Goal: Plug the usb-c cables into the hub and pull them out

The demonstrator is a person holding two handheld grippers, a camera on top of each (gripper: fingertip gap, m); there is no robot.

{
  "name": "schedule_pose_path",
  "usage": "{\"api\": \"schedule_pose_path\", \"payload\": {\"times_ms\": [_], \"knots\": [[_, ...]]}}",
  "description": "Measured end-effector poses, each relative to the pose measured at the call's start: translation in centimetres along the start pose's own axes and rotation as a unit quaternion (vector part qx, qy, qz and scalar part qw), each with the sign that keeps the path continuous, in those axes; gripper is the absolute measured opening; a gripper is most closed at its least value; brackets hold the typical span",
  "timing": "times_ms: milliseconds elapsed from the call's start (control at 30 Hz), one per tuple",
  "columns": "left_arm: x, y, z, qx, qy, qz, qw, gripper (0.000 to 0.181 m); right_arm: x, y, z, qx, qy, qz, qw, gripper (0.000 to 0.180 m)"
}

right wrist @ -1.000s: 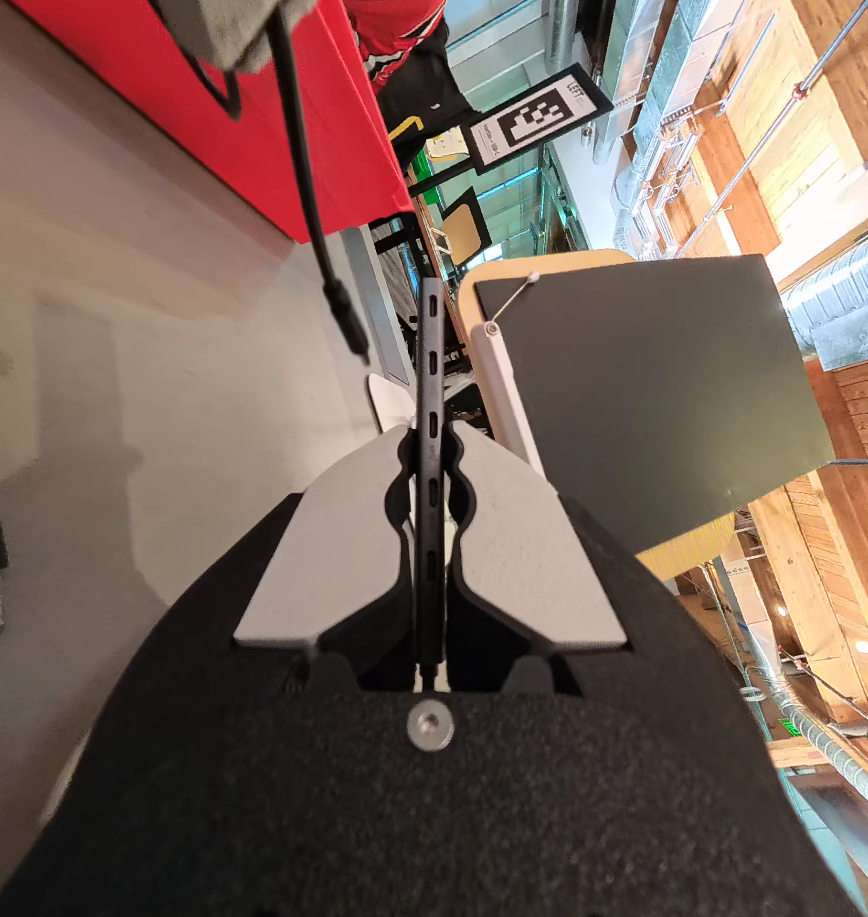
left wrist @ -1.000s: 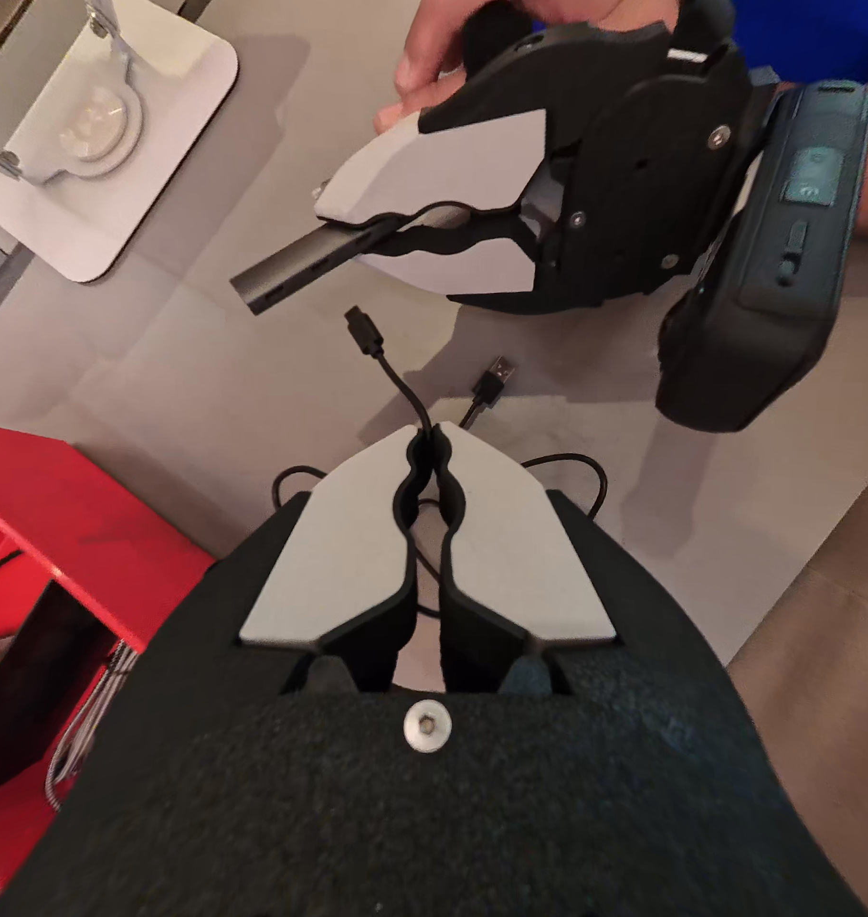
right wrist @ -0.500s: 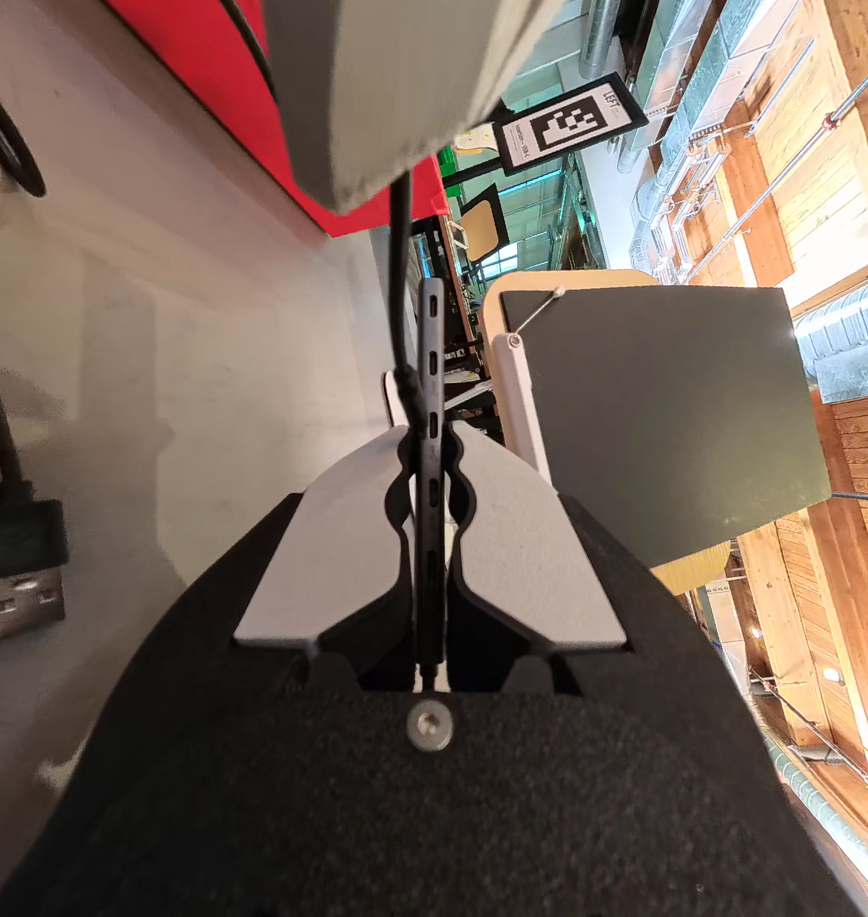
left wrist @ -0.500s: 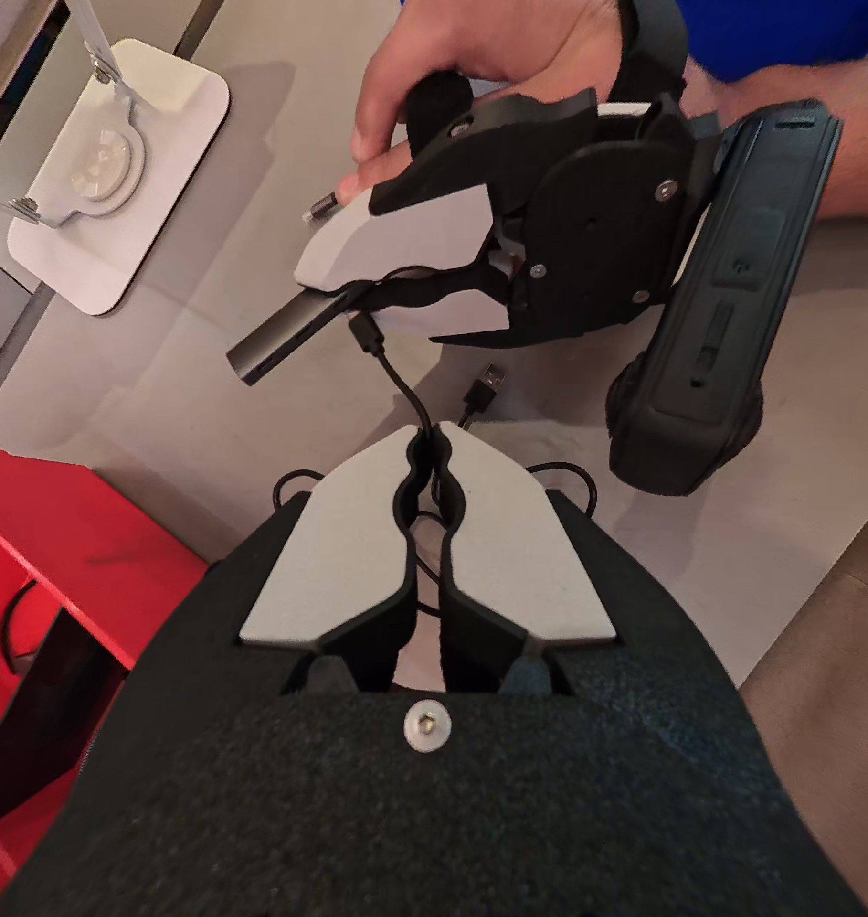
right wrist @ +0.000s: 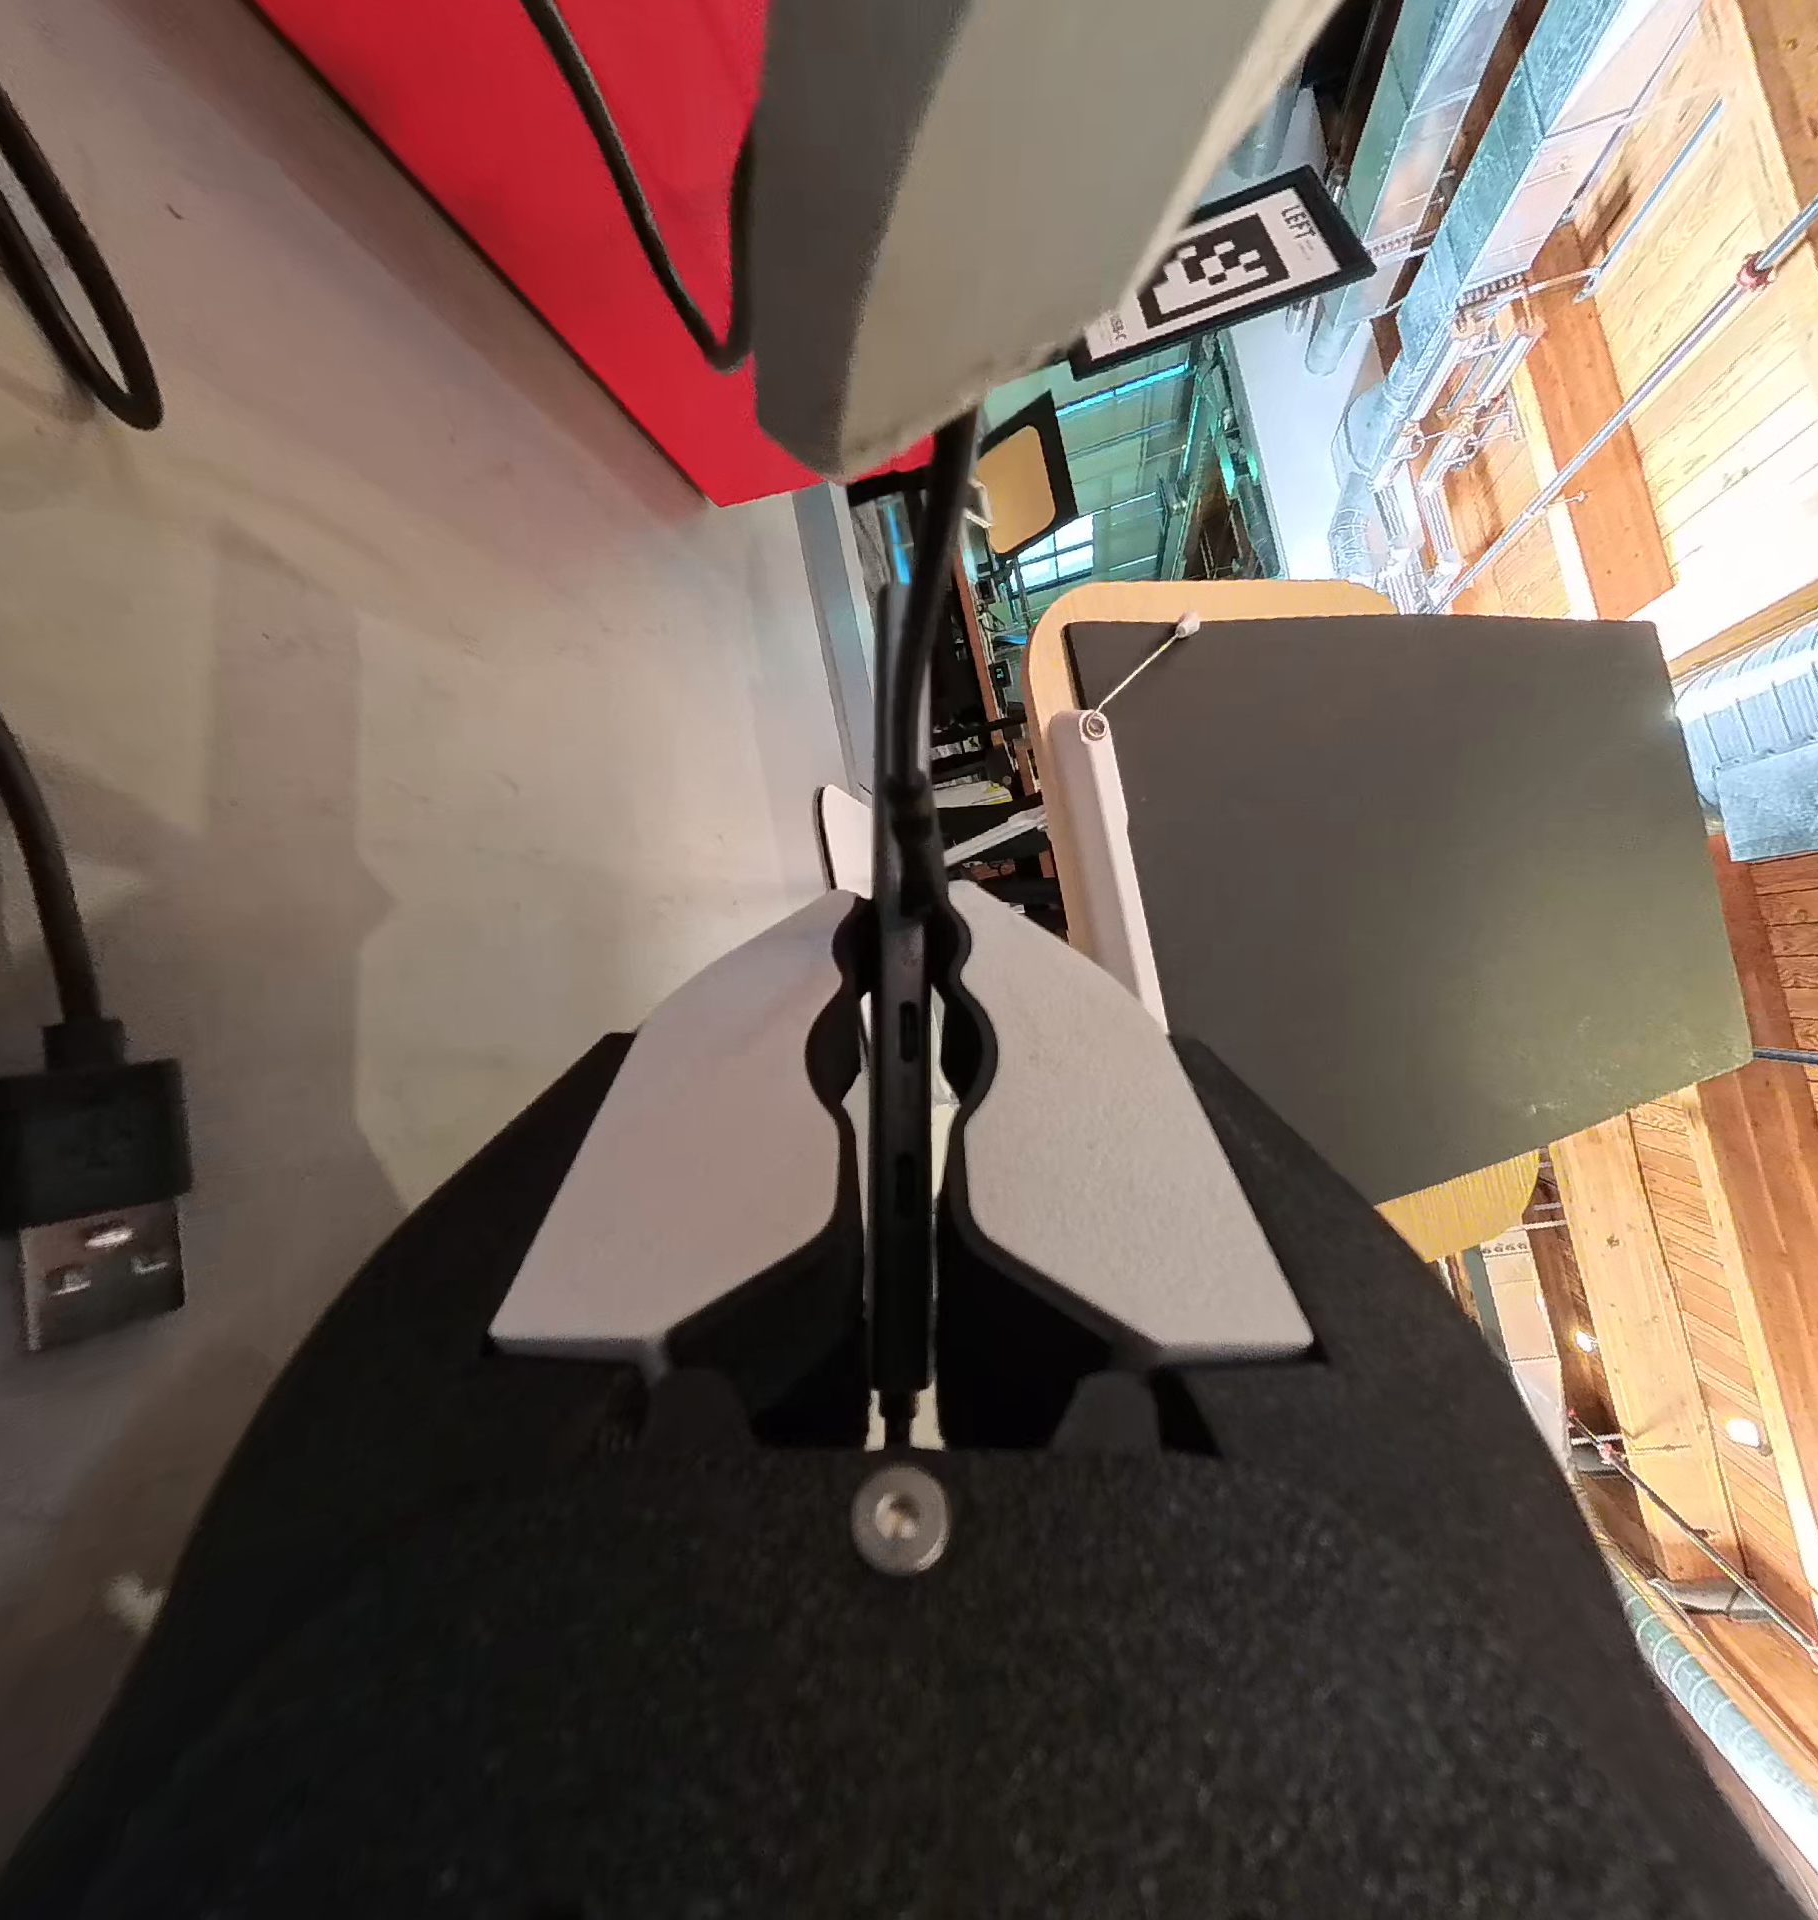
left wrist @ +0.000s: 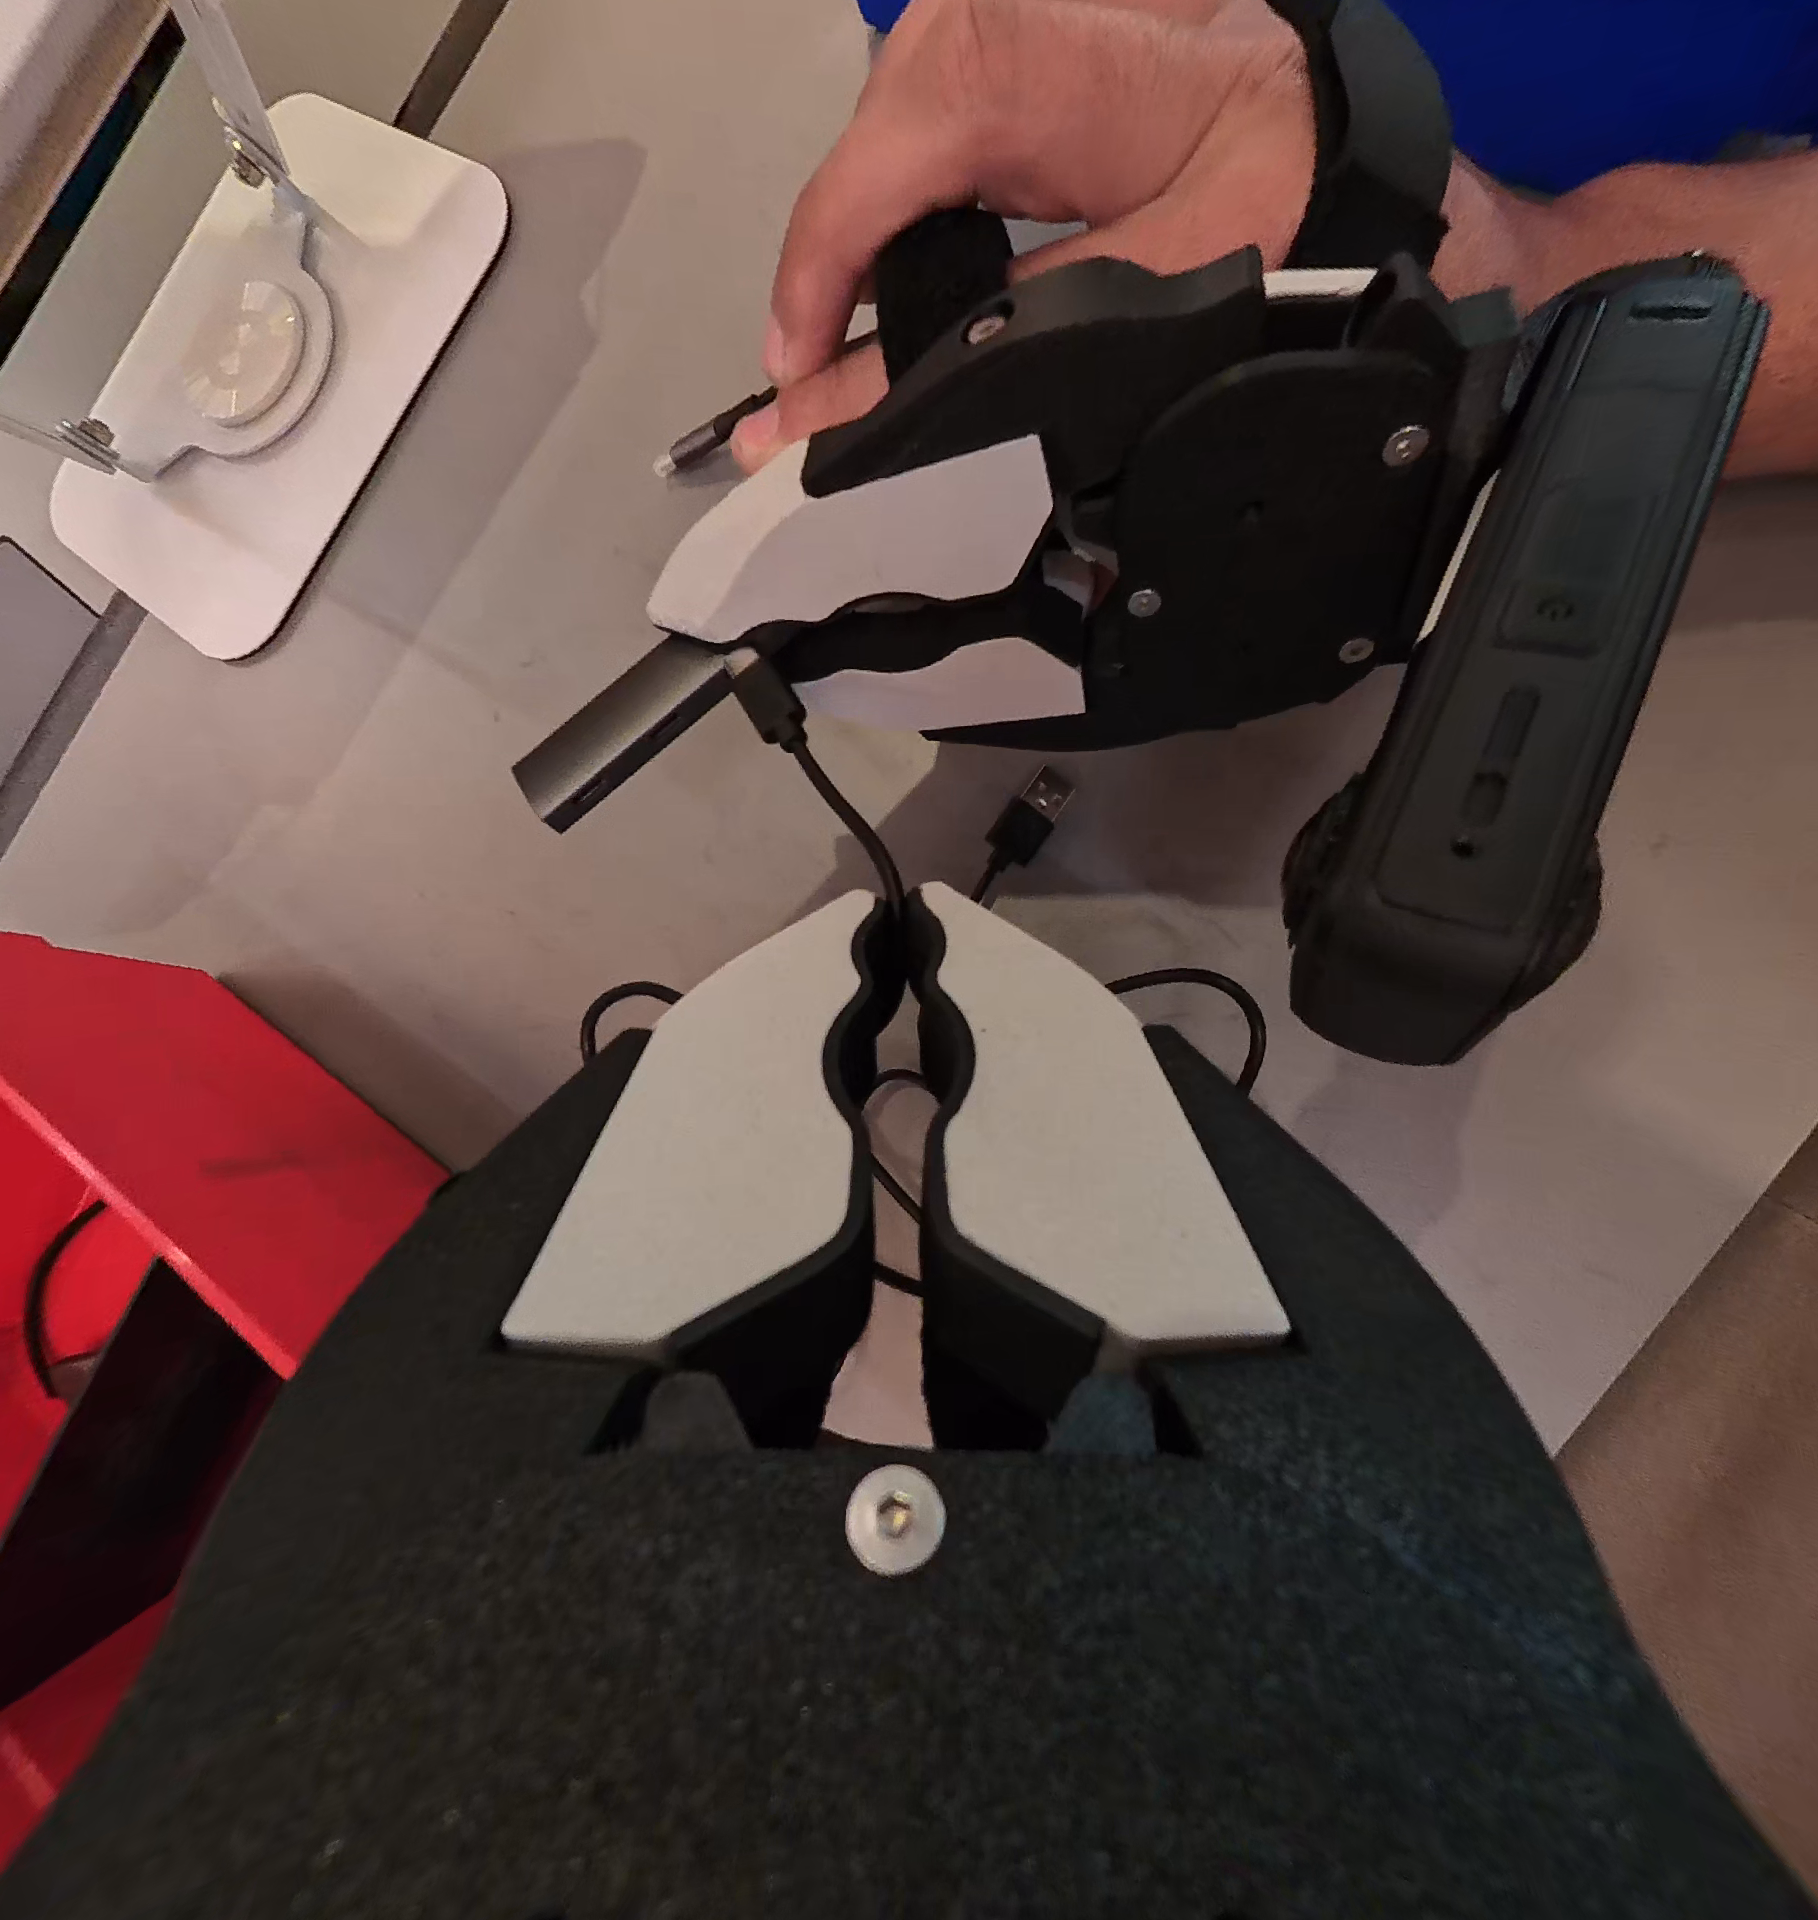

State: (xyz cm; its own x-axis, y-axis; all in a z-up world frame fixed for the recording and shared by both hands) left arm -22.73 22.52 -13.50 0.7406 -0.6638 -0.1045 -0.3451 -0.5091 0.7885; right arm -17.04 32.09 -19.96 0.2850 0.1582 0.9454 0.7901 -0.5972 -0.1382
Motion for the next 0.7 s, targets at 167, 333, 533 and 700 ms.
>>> {"api": "schedule_pose_path", "payload": {"times_ms": [167, 333, 533, 700], "knots": [[0.0, -0.04, 0.06, -0.002, 0.001, 0.001, 1.0, 0.002, -0.08, -0.04, -0.06, 0.0, 0.001, -0.001, 1.0, 0.01], [-0.05, -0.18, 0.11, -0.003, 0.003, -0.003, 1.0, 0.002, -0.08, -0.16, -0.01, -0.002, 0.002, -0.002, 1.0, 0.01], [-0.08, -0.3, 0.28, -0.008, 0.006, 0.002, 1.0, 0.001, -0.06, -0.14, 0.03, -0.002, -0.001, -0.001, 1.0, 0.01], [-0.16, -0.42, 0.44, -0.011, 0.009, 0.003, 1.0, 0.002, -0.06, -0.15, 0.06, -0.003, -0.003, -0.002, 1.0, 0.01]]}}
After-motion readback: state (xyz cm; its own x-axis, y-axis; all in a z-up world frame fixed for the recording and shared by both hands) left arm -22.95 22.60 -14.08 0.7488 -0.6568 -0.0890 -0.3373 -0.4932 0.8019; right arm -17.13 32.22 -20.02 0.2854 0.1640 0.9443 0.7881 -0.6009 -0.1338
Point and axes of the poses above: each gripper's, where its closed fingertips meet, y back along the fingers, z out of its underside, x = y × z across the jaws, the point moved 7 cm from there along y, back along the fingers, and after that the axes turned 12 degrees about z, right-handed, at the moved point
